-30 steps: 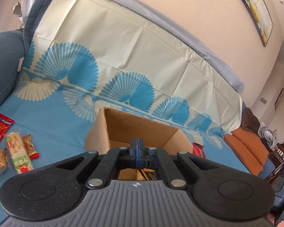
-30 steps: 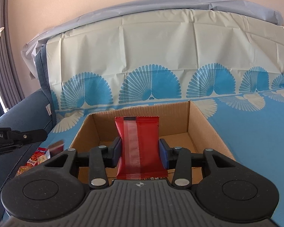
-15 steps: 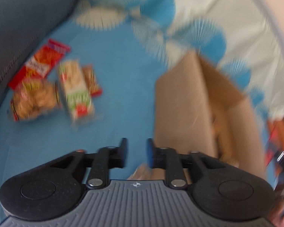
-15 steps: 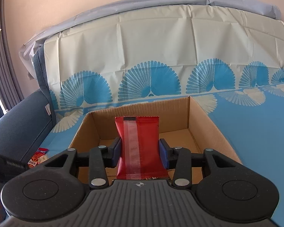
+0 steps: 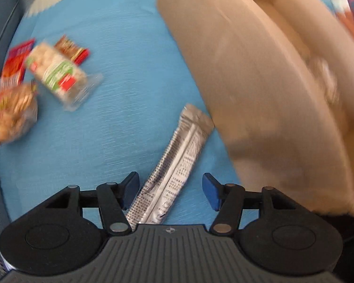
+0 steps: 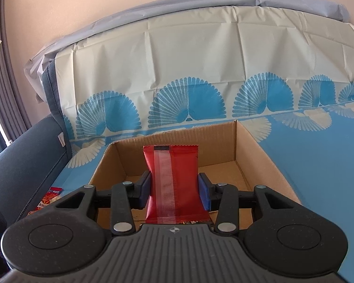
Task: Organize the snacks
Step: 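Carry the red bar and silver stick pack over the box with both tools, then open both tools to drop the red bar and silver stick into the box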
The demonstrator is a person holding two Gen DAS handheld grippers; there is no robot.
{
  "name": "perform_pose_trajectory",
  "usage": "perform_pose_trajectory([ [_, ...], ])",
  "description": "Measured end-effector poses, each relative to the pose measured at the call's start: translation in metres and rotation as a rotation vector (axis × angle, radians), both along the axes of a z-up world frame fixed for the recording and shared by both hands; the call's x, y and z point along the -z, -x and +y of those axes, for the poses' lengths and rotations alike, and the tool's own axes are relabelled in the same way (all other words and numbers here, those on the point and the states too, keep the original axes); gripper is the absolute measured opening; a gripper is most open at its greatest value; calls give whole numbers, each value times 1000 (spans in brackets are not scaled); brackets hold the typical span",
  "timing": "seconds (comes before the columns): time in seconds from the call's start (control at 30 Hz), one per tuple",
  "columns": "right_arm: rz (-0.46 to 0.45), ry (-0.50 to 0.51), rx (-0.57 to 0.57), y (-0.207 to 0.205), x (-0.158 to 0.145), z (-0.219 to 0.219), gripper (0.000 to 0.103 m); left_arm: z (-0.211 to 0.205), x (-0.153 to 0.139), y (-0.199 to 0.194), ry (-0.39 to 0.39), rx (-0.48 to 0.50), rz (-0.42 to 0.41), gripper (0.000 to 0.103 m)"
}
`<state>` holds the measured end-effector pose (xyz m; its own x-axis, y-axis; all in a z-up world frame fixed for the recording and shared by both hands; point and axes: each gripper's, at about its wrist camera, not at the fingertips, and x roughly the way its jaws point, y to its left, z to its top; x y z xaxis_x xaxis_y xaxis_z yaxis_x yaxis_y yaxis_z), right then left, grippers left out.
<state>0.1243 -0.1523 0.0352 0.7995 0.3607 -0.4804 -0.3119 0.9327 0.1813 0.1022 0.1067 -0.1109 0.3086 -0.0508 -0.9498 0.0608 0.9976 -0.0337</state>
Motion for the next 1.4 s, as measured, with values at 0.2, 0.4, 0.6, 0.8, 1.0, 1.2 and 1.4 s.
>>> perform_pose_trajectory([
  [0.2,-3,11,-1,2,0,1,44,14,-5,5,-21,-62,-55,19],
  [0.4,0,16,12,1,1,-1,44,59,-36,16,148,-273,-242,13],
  [0.6,-1,25,15,0,2,1,44,62,-72,10,237,-388,-464,13],
  [0.8,-7,57,24,-1,4,5,44,38,-101,11,265,-371,-634,13],
  [1.0,8,88,86,-6,7,1,44,4,-140,28,295,-324,-843,14],
  [1.2,0,103,149,-8,7,-2,44,-28,-138,25,391,-246,-822,14],
  [1.4,-41,112,197,-5,5,-4,44,-56,-135,23,391,-148,-845,14],
])
